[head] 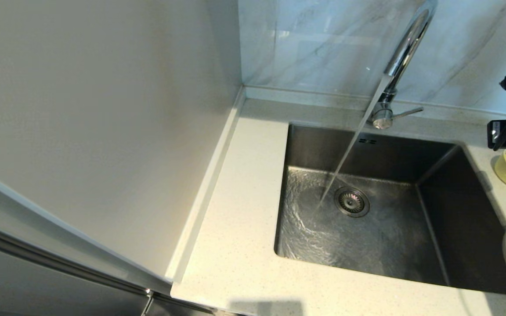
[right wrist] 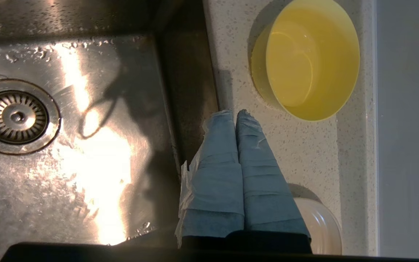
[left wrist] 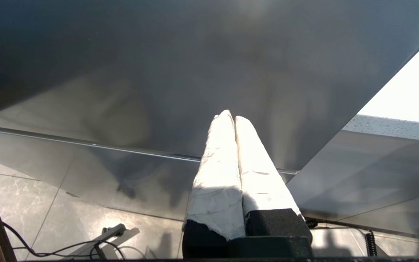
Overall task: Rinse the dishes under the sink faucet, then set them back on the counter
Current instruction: Pick up the bowl
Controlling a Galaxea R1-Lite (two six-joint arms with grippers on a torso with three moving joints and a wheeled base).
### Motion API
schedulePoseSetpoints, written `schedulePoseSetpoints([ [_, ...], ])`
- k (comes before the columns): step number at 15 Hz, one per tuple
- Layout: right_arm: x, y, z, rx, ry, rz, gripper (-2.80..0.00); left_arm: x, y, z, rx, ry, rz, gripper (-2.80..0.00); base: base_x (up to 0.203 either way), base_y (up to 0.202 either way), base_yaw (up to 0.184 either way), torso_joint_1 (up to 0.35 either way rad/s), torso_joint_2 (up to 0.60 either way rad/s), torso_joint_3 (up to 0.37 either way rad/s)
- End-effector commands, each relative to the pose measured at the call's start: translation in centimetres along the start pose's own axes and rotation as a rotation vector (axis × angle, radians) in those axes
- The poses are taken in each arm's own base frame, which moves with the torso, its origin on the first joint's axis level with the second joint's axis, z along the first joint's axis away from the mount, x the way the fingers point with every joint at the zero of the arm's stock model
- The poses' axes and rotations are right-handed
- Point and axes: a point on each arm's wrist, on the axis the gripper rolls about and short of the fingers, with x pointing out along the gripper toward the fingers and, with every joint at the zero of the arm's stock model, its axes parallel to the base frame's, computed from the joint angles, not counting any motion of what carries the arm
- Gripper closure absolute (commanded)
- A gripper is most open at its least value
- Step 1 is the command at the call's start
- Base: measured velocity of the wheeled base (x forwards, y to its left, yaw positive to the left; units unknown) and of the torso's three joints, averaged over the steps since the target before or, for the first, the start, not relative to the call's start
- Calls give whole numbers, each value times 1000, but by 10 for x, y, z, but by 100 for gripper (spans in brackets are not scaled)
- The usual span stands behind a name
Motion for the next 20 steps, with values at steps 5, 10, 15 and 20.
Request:
schedulePoseSetpoints([
  [5, 13, 0, 0, 14, 21, -31, -280, 0, 0, 0, 0, 0, 1, 0, 0, 0, 0, 0, 0, 0],
  [10, 27, -5, 1, 26, 34, -52, -280, 0, 0, 0, 0, 0, 1, 0, 0, 0, 0, 0, 0, 0],
  [15, 63, -13, 4, 143, 31, -87, -280, 0, 0, 0, 0, 0, 1, 0, 0, 0, 0, 0, 0, 0],
  [20, 88, -6, 4, 209, 42, -72, -280, 0, 0, 0, 0, 0, 1, 0, 0, 0, 0, 0, 0, 0],
])
